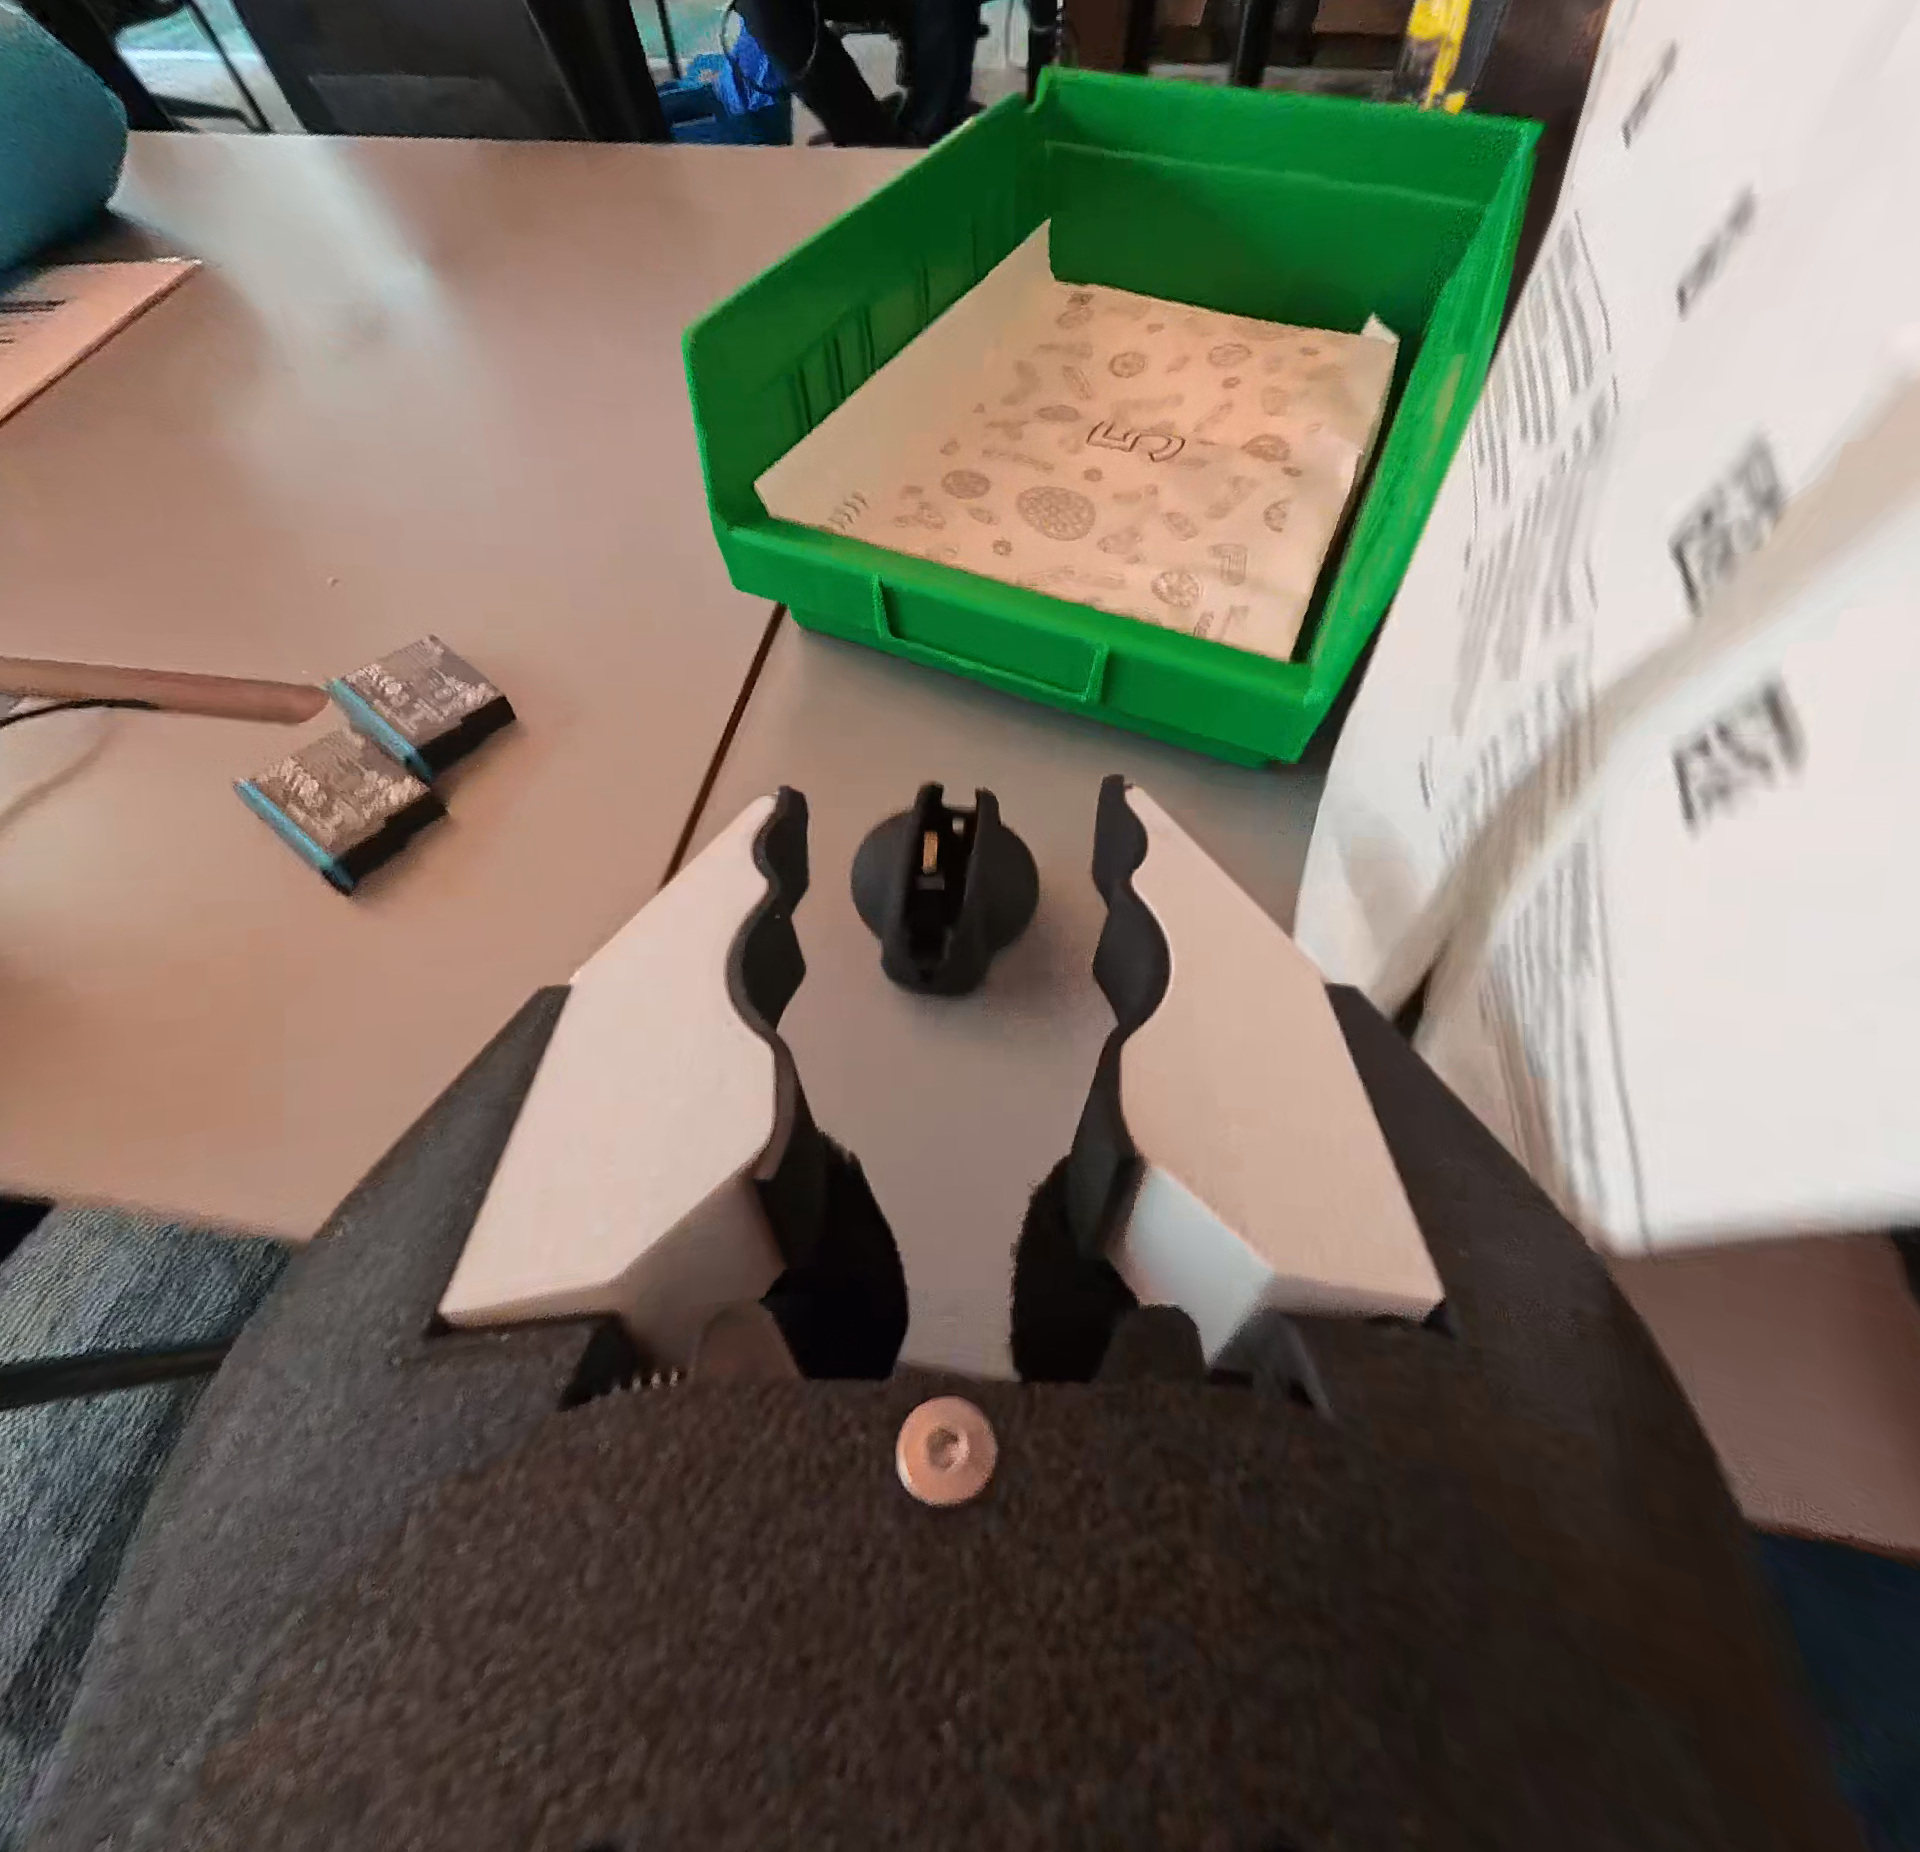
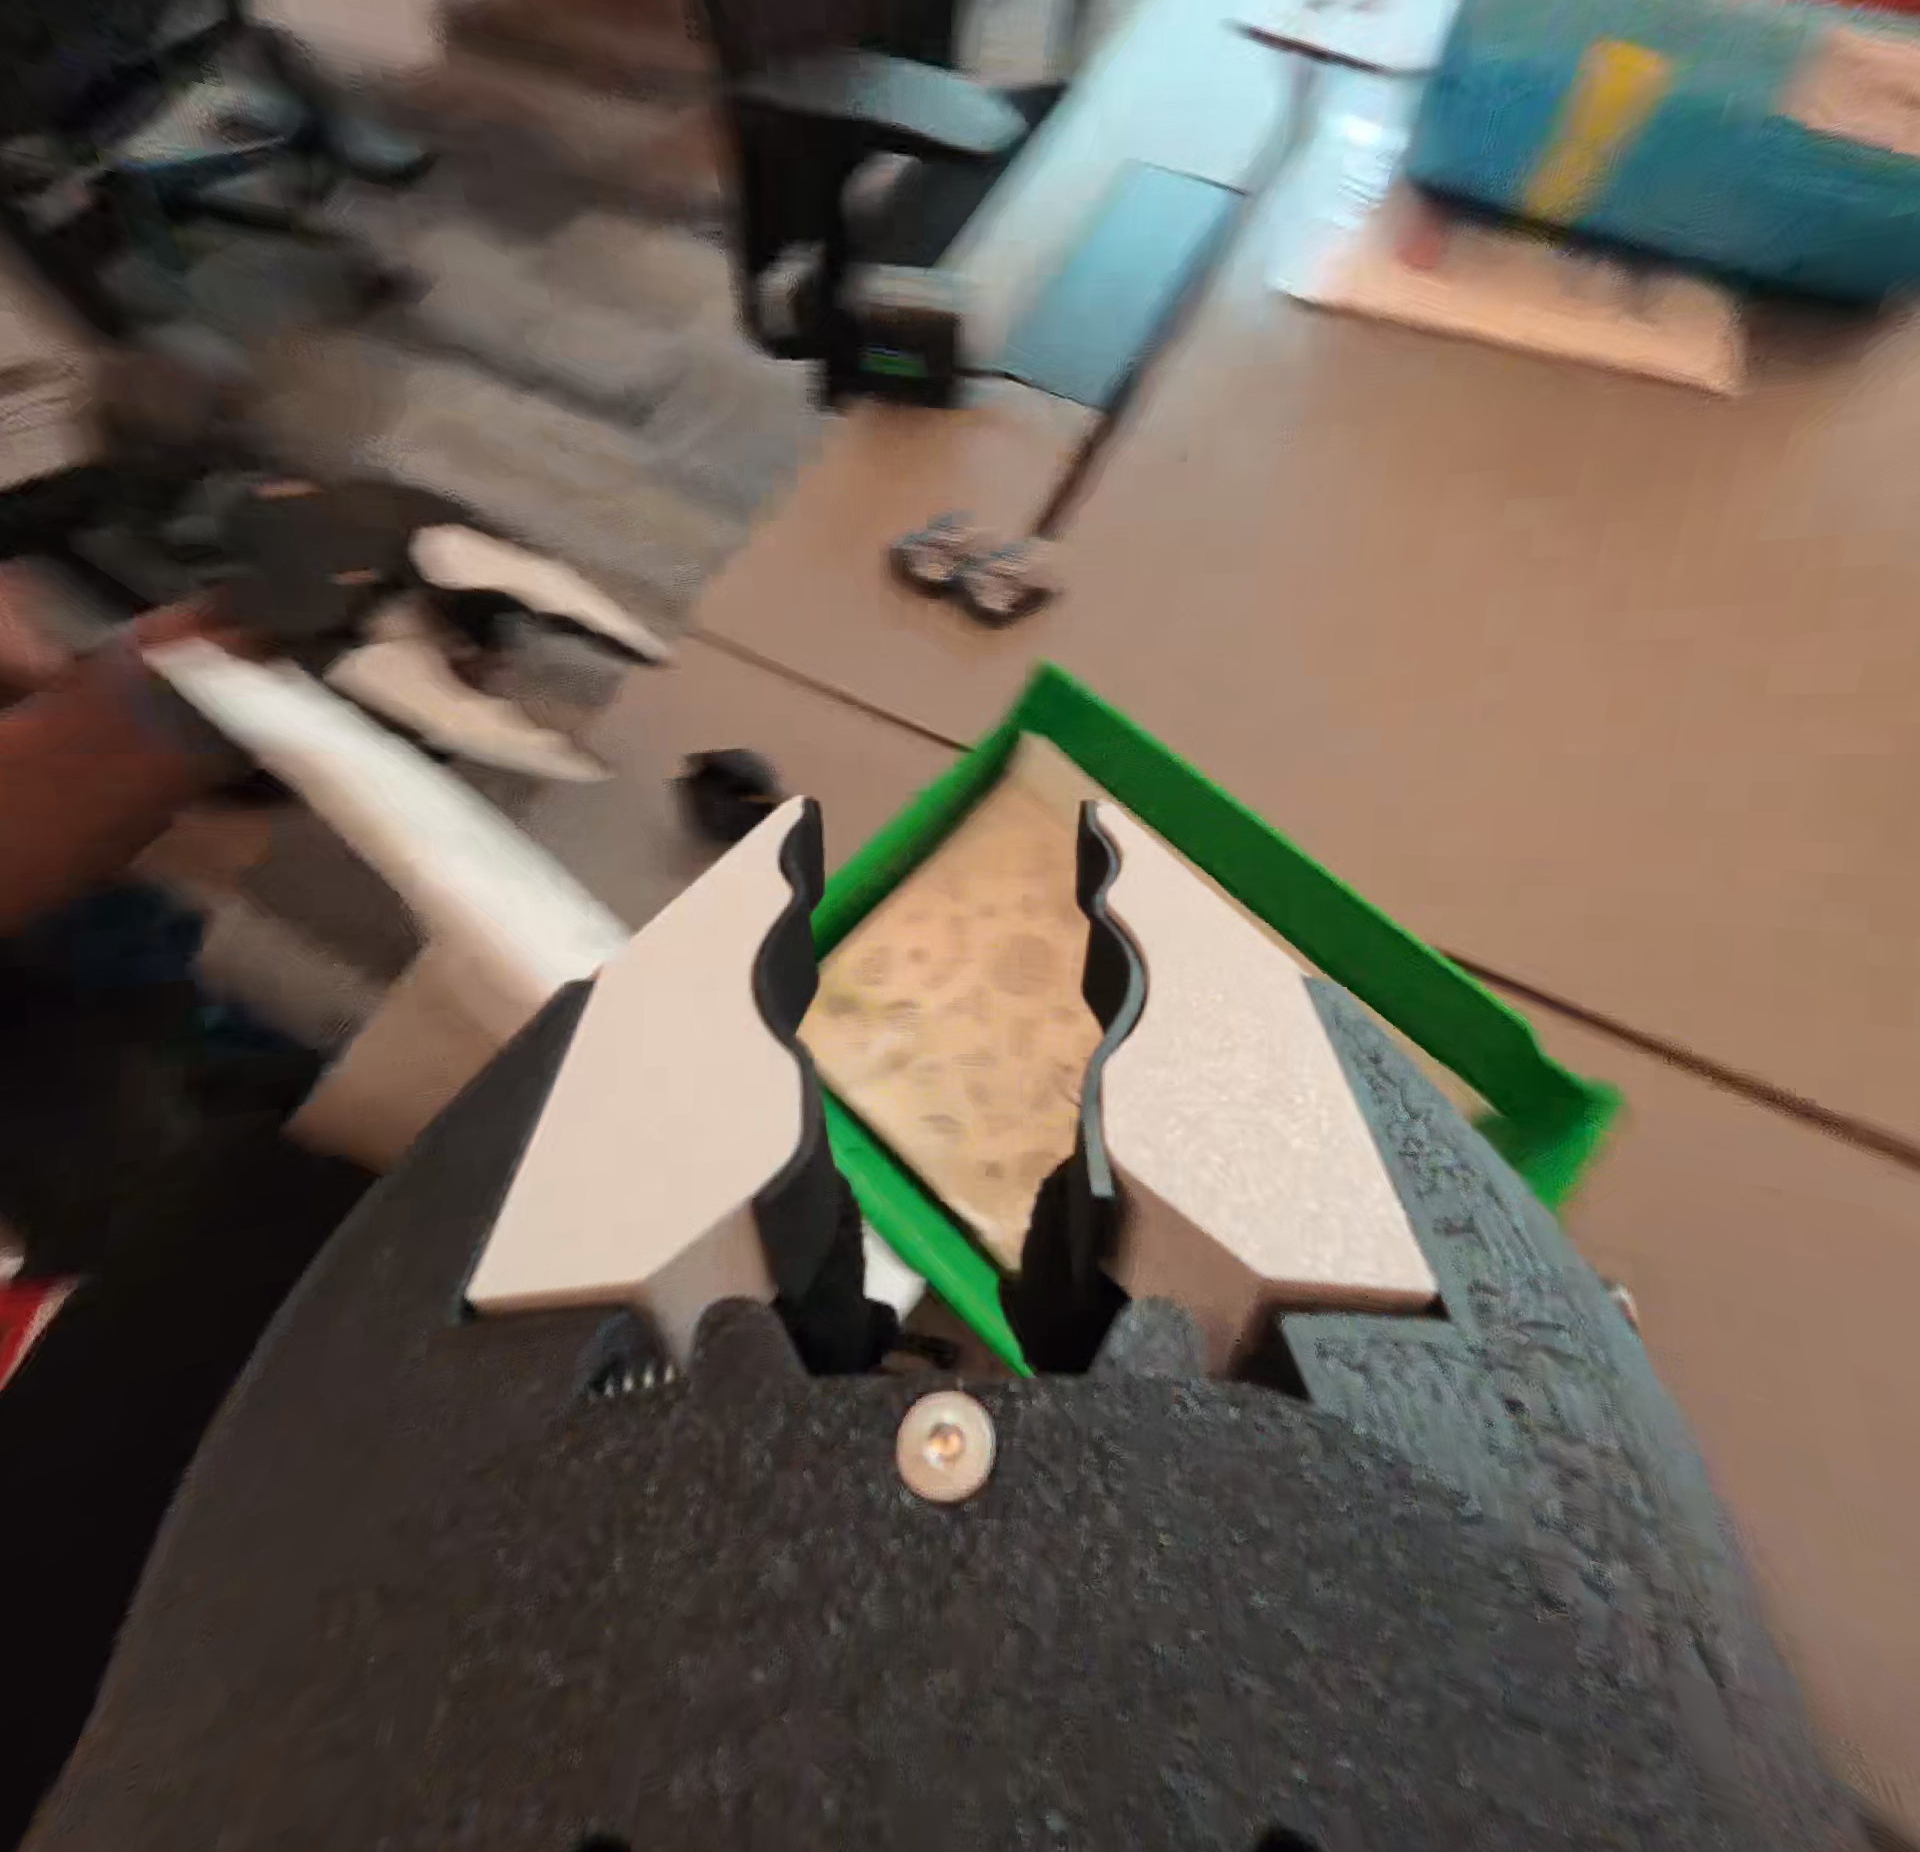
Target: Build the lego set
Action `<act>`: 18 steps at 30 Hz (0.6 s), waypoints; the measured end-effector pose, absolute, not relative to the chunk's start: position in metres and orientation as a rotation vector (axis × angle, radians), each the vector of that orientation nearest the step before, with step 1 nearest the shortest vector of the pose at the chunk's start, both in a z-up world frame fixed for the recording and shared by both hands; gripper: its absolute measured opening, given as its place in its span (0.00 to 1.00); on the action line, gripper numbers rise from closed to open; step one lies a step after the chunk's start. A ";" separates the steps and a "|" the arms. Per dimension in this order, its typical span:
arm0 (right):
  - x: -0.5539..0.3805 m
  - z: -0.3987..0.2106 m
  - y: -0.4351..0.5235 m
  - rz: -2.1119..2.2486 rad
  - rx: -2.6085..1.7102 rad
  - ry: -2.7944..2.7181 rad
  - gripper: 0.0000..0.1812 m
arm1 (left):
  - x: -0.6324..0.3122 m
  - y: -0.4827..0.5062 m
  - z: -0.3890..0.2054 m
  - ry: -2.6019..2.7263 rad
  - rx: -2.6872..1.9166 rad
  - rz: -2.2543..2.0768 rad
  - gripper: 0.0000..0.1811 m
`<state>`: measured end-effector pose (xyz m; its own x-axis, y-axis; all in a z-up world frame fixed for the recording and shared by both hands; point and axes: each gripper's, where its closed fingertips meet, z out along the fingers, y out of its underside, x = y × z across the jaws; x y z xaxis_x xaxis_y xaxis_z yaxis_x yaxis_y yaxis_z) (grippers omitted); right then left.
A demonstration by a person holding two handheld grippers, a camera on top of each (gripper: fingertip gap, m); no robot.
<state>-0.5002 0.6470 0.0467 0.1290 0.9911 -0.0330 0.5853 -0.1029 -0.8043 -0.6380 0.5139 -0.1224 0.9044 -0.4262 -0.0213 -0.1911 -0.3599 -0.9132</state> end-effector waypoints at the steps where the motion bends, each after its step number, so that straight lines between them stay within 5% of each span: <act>1: -0.494 0.027 0.676 0.739 -1.856 -1.436 0.29 | -0.634 0.522 -0.119 0.465 -1.947 -0.279 0.30; 9: -0.464 -0.125 0.759 0.156 -2.146 -1.364 0.42 | -0.629 0.616 -0.116 0.474 -2.038 -0.210 0.26; 18: -0.432 -0.159 0.769 0.083 -2.365 -1.285 0.50 | -0.634 0.680 -0.139 0.280 -2.134 -0.319 0.35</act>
<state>-0.4319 0.7691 -0.1585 0.5655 0.8099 0.1557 0.7831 -0.4682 -0.4093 -0.6343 0.6799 -0.1388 0.9403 -0.3187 0.1195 -0.0776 -0.5426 -0.8364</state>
